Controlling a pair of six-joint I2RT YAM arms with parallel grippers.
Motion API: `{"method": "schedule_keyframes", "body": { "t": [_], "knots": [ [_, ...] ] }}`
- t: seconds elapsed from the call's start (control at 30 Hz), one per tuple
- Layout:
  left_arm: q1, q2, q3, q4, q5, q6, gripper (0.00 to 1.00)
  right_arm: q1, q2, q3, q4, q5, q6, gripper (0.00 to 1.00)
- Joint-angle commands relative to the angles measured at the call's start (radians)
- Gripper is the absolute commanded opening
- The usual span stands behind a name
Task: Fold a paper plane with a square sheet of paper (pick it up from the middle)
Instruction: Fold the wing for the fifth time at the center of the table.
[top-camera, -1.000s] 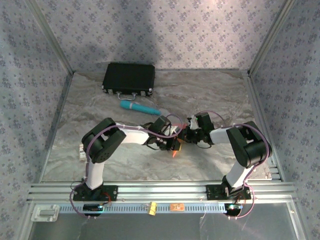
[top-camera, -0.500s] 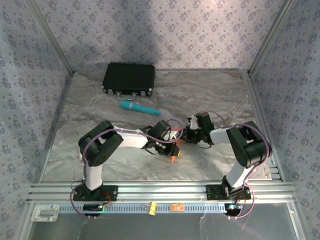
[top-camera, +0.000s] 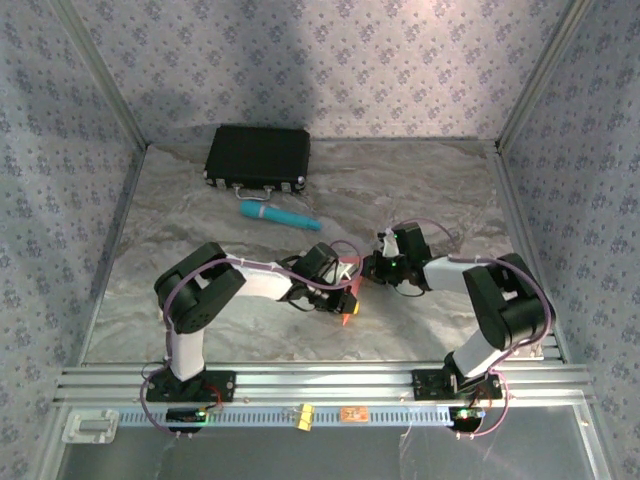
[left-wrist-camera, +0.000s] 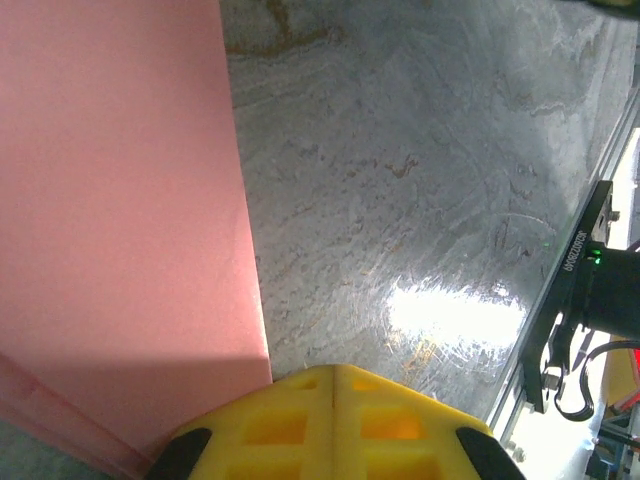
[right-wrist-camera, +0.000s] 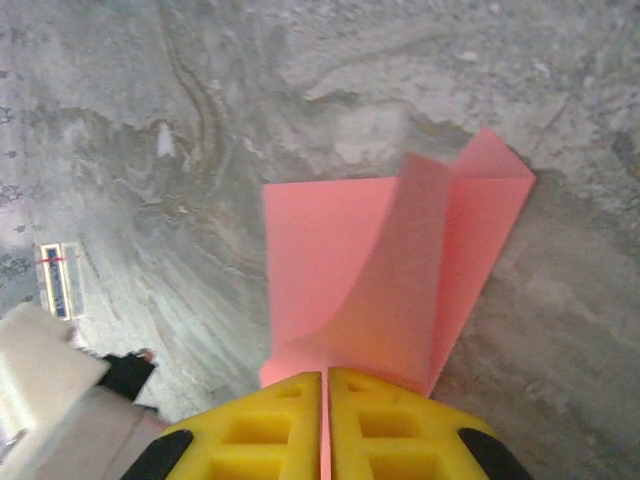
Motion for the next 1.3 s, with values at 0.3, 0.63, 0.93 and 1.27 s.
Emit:
{"method": "schedule_keyframes", "body": {
  "t": [0.3, 0.63, 0.93, 1.27],
  "knots": [
    [0.011, 0.023, -0.052, -0.084, -0.026, -0.001, 0.0, 0.066, -0.031, -0.013, -0.061, -0.021, -0.023, 0.11],
    [0.013, 0.019, -0.054, -0.069, -0.02, -0.006, 0.0, 0.105, 0.074, -0.004, -0.032, -0.036, -0.062, 0.1],
    [-0.005, -0.024, -0.072, -0.06, 0.03, -0.008, 0.05, 0.089, 0.137, -0.006, -0.115, 0.155, -0.058, 0.07],
    [-0.032, -0.045, -0.13, -0.046, 0.016, -0.031, 0.08, 0.083, 0.141, -0.007, -0.113, 0.159, -0.053, 0.06]
  ]
}}
